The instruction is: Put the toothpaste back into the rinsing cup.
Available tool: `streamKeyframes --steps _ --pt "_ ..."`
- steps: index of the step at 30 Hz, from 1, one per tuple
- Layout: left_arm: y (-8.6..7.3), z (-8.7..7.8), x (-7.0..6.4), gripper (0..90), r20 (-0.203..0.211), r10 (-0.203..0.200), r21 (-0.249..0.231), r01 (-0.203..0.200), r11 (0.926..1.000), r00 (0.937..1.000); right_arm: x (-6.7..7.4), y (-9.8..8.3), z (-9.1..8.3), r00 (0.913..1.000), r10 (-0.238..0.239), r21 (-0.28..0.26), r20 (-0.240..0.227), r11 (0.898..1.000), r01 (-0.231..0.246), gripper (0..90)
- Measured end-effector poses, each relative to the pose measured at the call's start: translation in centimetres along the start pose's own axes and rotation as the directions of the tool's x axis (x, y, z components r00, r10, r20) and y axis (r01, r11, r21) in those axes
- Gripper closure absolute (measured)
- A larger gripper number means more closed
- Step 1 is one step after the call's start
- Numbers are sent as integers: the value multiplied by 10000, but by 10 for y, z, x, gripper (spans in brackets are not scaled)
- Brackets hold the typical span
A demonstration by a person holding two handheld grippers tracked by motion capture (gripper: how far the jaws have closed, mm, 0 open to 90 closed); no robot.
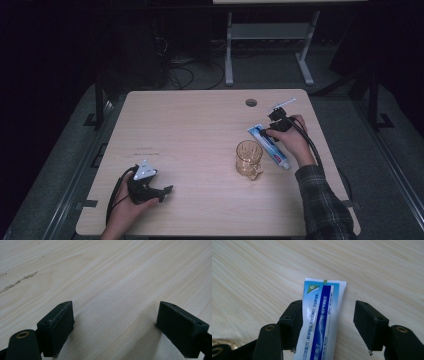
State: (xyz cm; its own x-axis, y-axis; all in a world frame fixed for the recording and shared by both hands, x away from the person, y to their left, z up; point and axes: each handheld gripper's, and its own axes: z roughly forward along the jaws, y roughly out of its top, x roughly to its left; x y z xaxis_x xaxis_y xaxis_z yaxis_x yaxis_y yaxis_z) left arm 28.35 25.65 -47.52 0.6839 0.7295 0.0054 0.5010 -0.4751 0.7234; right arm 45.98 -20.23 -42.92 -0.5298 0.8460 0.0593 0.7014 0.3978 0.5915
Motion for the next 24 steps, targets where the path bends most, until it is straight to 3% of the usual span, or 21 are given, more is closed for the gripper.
streamKeyframes --steps 11,24 --pt "0 0 0 132 10 18 2 -18 10000 10000 8 0 24 9998 -184 586 80 9981 179 390" --pt "0 0 0 132 0 6 -32 -6 10000 10000 15 -2 32 9956 -782 1028 520 9921 726 384"
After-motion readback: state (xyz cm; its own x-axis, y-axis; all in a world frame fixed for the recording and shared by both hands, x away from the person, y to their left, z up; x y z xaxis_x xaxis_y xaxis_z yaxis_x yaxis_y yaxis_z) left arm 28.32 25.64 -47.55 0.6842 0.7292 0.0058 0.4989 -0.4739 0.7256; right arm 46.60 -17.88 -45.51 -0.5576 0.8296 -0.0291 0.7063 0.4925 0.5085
